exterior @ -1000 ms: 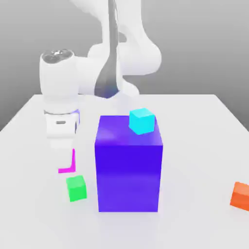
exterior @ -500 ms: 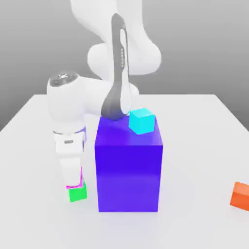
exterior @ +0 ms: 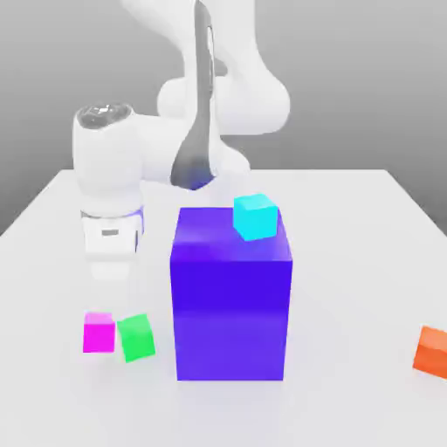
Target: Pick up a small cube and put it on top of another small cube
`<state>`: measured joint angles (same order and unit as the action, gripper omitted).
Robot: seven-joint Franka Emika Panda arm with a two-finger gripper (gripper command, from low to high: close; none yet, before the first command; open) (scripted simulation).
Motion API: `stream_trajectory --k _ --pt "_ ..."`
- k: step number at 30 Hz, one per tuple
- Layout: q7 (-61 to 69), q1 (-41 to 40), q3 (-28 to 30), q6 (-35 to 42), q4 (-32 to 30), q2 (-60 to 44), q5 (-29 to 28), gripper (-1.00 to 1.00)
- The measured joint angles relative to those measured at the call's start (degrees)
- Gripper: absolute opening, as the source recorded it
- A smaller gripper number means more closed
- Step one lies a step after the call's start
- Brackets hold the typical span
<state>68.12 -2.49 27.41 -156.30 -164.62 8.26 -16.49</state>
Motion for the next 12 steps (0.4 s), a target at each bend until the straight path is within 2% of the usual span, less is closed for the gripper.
stream_trajectory --k 6,12 --pt "-0.30 -0.24 -0.43 3.42 -0.48 3.92 -0.38 1.00" --pt "1.18 0.96 -0.13 3.53 -1.64 5.86 1.53 1.00"
